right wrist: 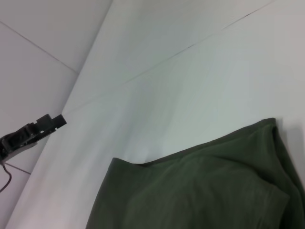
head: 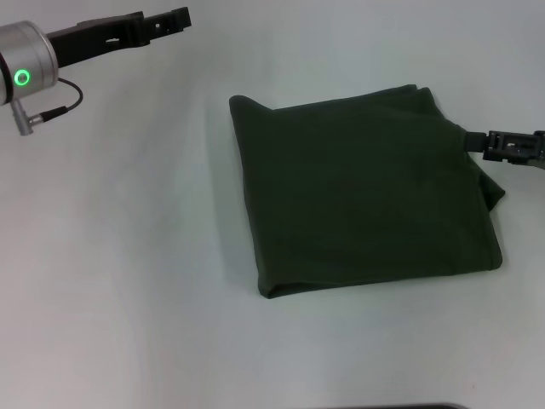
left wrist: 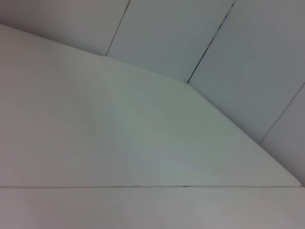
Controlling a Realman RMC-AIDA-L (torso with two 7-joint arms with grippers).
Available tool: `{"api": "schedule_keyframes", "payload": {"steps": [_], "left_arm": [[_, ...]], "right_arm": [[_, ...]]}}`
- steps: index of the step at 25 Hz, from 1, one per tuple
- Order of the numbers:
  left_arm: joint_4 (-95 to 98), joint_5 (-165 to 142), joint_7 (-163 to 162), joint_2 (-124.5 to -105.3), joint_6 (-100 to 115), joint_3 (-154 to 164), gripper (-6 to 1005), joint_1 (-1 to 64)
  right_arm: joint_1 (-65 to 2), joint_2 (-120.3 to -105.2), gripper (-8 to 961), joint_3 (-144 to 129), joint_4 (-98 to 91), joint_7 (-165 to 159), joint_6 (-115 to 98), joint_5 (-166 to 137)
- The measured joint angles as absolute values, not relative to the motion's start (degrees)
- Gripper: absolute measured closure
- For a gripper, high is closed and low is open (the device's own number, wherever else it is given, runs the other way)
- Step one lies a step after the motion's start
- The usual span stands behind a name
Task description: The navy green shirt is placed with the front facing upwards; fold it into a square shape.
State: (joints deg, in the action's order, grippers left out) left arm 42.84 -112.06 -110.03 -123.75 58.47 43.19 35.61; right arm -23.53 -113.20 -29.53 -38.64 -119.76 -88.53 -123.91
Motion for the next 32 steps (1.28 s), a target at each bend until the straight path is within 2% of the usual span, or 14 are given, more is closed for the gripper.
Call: {"api": "schedule_keyframes", "payload": {"steps": [7,32], "left_arm": [[42.8,-112.0,-109.2,-123.75,58.4,42.9,108,35.6],[42.8,-110.6,-107.3,-123.82,58.3,42.9,108,36.5]], "right_arm": [[-25.0,-112.84,99,-29.6,-35.0,-120.3,-84.8,-124.1],[-28.0,-113.48,112,-29.8,-28.9,-120.9,-76.6,-123.8]]}}
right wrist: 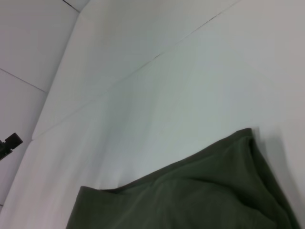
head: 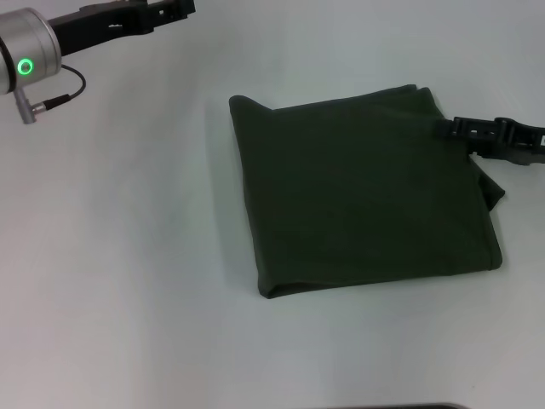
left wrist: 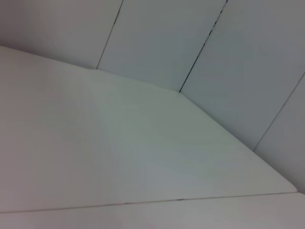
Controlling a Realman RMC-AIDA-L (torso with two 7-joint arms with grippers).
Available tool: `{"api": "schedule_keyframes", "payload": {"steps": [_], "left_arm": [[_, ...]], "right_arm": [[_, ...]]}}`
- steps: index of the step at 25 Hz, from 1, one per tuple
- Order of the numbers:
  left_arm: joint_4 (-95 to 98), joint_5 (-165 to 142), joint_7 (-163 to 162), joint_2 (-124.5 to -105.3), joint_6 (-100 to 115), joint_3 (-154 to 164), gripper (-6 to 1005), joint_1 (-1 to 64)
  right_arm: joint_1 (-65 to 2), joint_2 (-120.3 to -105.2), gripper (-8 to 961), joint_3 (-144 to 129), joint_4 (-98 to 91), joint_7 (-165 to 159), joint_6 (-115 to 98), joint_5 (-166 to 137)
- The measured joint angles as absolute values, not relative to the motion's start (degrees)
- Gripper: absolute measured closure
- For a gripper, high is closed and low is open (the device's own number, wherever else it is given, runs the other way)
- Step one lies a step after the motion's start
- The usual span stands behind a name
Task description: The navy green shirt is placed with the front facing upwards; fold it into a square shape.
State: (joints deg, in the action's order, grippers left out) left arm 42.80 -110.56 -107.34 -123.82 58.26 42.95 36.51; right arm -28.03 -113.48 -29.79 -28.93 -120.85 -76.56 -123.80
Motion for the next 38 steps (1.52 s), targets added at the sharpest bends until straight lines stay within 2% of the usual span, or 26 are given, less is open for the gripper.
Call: {"api": "schedule_keyframes", "payload": {"steps": [9,14,19,25,30,38], "left_arm": [[42.2,-110.6,-106.9,-123.77,58.3,42.9,108,36.6],[42.1,-110.6,-106.6,-123.75,58.3,42.8,108,36.6],[42.1,-110.6,-106.5,-123.74,57.9,42.9,109,36.6],[42.1,-110.6,-106.4,-123.74,57.7,42.9,109,36.4],[42.1,-110.6,-106.4,-123.75,57.6,42.8,109,36.3],[42.1,-110.6,-106.4,-123.75,57.6,42.8,109,36.2]], "right_arm": [[-30.3,-114.83,118,-29.8,-28.1,-121.4,-74.2,-123.7],[-30.4,-115.02,278,-29.7,-28.0,-121.7,-73.8,-123.7],[-30.3,-115.05,526,-29.6,-28.2,-121.3,-73.4,-123.6],[-30.5,-115.08,775,-29.7,-29.5,-121.1,-74.5,-121.7],[-30.9,-115.05,938,-30.0,-31.9,-120.9,-77.4,-120.2],[-30.3,-114.97,937,-29.6,-34.8,-121.5,-79.2,-120.1]]}}
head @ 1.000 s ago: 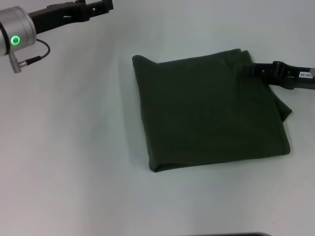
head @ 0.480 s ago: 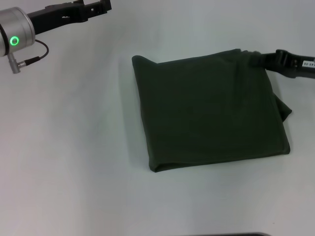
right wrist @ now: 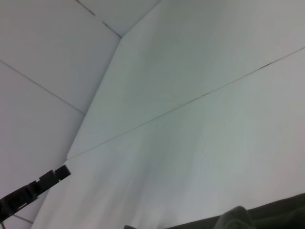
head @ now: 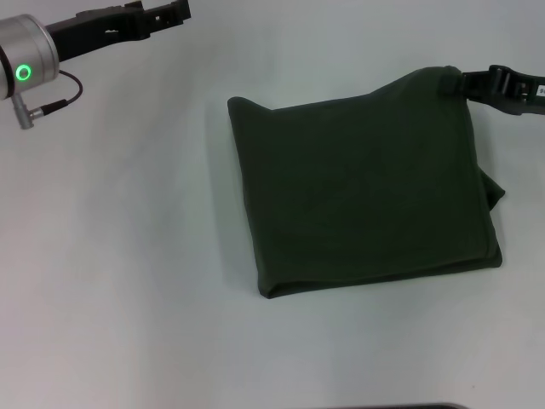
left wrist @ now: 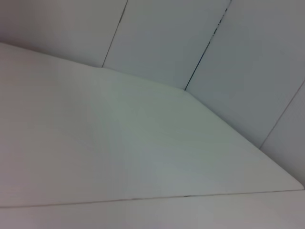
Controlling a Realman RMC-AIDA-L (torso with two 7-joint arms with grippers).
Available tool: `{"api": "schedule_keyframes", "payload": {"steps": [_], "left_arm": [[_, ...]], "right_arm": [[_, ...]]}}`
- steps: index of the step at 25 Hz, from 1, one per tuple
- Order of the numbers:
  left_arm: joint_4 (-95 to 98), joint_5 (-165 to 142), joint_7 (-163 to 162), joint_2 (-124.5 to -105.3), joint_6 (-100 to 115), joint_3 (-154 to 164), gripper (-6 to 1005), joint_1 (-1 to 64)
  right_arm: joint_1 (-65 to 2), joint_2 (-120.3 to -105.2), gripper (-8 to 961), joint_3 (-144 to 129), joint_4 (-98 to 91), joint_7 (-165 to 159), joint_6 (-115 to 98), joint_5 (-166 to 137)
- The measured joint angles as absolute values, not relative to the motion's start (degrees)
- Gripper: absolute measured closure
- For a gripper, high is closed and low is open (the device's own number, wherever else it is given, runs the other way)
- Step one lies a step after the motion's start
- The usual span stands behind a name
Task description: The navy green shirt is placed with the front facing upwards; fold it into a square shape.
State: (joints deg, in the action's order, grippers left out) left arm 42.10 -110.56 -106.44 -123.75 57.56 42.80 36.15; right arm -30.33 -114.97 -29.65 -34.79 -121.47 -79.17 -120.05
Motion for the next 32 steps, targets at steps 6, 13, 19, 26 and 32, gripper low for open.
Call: {"api": "schedule_keyframes", "payload": {"steps": [6,13,19,26,32], "left_arm": [[42.1,-110.6,-106.6,-123.75,57.6,42.7,109,36.1],[42.1,-110.5,-106.6,-123.75,57.7,42.7,109,36.1],[42.1,-110.5,-106.5,-123.75,57.6,42.7,110,36.1],[42.1,-110.5,-106.5,-123.75,57.7,42.7,110,36.1],[42.1,-110.5,-106.5,-123.75,57.7,42.7,110,36.1]], "right_arm": [[-29.4,-114.33,894,-29.5,-34.9,-122.0,-78.7,-120.1],[-28.6,-114.33,844,-29.6,-32.3,-122.5,-75.2,-120.4],[-28.1,-114.87,801,-29.6,-30.0,-122.0,-72.1,-120.2],[-27.0,-115.7,657,-25.9,-30.9,-120.2,-70.9,-120.0],[-25.7,-115.21,435,-20.9,-33.6,-115.9,-78.6,-117.1]]}}
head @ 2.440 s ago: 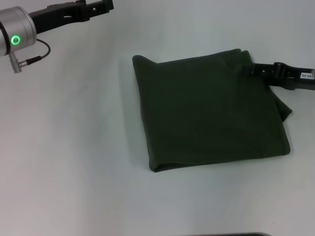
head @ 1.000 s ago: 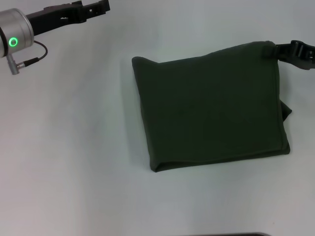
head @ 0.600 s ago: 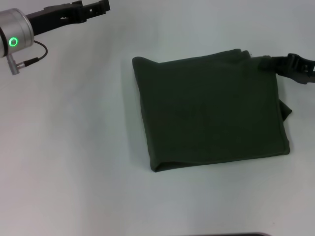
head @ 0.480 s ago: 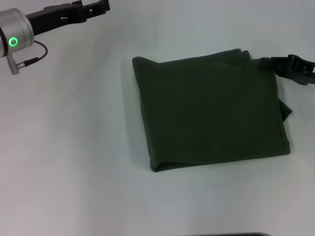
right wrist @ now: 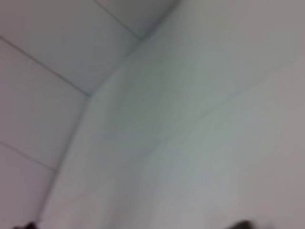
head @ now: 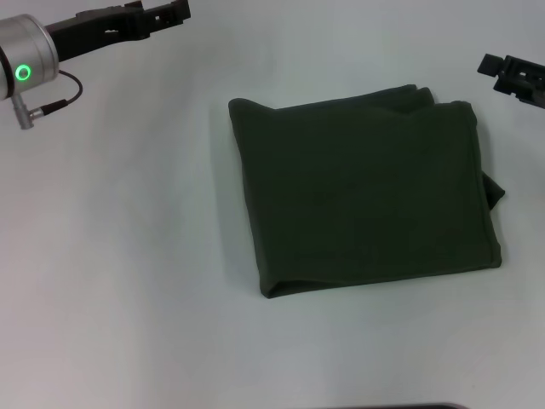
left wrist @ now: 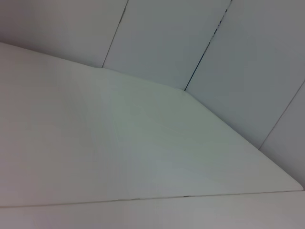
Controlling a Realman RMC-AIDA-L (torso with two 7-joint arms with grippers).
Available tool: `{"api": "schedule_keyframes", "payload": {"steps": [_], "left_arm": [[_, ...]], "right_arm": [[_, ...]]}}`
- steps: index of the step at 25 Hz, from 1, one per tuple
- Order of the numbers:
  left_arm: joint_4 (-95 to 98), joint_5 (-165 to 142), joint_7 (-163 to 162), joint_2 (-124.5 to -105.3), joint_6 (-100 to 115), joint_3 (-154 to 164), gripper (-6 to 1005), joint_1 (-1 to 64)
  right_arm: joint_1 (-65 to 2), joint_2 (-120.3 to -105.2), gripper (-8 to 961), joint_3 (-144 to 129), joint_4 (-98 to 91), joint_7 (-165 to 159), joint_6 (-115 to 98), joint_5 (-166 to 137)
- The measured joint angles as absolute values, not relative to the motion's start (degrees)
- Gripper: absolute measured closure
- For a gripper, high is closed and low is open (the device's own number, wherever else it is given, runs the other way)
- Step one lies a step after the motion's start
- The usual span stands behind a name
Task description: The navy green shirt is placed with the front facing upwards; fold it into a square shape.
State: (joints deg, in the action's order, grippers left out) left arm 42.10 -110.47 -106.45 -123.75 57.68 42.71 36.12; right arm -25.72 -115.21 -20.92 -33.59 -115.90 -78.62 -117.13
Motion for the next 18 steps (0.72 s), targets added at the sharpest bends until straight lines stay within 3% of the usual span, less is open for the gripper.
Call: {"api": "schedule_keyframes", "payload": {"steps": [3,9,18], "left_arm": [[42.1,-110.5,-106.5,-123.75,57.8,42.7,110,36.1],[42.1,-109.8,-106.4,-123.79,57.9,42.8,110,36.1],[42.1,-109.7,-106.4,-123.86,58.2,43.0,110,36.1]], "right_arm": [[-25.7,-114.81,287,-21.0,-34.1,-113.8,-85.1,-116.1],[-27.2,-115.1,132,-25.6,-33.3,-113.0,-89.7,-116.7],[-27.3,-114.96,437,-31.6,-28.5,-113.9,-84.2,-118.3]]}}
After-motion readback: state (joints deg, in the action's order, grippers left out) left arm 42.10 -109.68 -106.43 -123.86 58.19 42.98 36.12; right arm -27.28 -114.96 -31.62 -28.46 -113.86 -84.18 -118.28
